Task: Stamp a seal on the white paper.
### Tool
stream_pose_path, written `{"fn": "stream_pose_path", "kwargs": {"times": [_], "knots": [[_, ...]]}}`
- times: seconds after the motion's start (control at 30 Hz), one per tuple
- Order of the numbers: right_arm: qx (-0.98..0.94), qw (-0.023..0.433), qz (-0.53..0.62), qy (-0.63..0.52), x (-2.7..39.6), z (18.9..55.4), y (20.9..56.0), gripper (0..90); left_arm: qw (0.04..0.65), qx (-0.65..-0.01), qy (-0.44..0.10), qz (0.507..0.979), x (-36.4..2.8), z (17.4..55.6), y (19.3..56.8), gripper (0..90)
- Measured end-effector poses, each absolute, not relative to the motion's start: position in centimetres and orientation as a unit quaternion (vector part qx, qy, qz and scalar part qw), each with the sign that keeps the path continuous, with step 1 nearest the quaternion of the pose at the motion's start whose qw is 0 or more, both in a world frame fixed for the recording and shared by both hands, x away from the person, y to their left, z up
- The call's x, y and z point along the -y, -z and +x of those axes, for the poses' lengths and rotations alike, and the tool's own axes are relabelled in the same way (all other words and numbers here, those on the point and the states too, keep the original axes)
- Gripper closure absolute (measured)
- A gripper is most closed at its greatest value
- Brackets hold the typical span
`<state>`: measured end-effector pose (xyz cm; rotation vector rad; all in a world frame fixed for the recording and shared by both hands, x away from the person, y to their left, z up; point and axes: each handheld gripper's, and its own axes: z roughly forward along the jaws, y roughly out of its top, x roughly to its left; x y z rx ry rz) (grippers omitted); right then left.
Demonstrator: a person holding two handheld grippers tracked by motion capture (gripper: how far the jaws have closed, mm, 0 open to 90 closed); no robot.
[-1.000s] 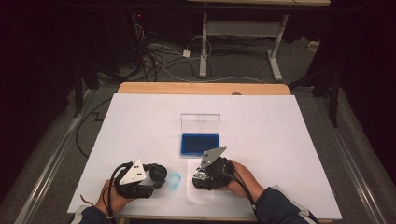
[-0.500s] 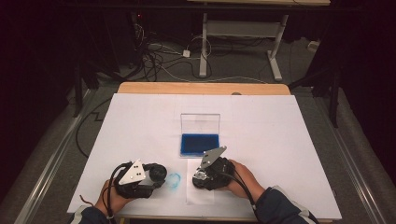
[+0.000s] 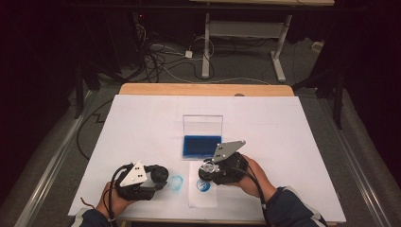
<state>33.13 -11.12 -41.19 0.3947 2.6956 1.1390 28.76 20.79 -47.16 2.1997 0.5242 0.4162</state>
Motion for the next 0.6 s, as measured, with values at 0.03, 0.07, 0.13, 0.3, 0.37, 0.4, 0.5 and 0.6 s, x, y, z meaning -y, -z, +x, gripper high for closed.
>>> {"fn": "stream_pose_path", "kwargs": {"times": [0.03,0.07,0.13,0.3,0.37,0.4,0.5,0.6], "knots": [[-0.908,0.096,0.133,-0.386,11.2,33.1,41.0,56.0,0.409,-0.208,-0.165,0.873,-20.8,28.8,47.2,36.3],[-0.906,0.096,0.132,-0.39,11.3,33.1,40.9,56.0,0.409,-0.208,-0.165,0.873,-20.8,28.8,47.2,36.3],[-0.905,0.099,0.133,-0.392,11.4,33.0,40.6,56.0,0.409,-0.209,-0.165,0.873,-20.8,28.8,47.2,36.3],[-0.902,0.103,0.131,-0.399,11.7,32.8,40.1,56.0,0.41,-0.208,-0.167,0.872,-20.7,28.8,47.2,36.3],[-0.898,0.106,0.133,-0.405,11.9,32.7,39.8,56.0,0.41,-0.207,-0.168,0.872,-20.7,28.7,47.2,36.3],[-0.899,0.107,0.13,-0.405,12.0,32.7,39.7,56.0,0.409,-0.207,-0.167,0.873,-20.7,28.7,47.2,36.3],[-0.895,0.111,0.134,-0.411,12.3,32.7,39.3,56.0,0.41,-0.209,-0.166,0.872,-20.8,28.7,47.2,36.3],[-0.894,0.112,0.134,-0.412,12.6,32.8,39.1,56.0,0.411,-0.212,-0.166,0.871,-20.9,28.8,47.3,36.3]]}}
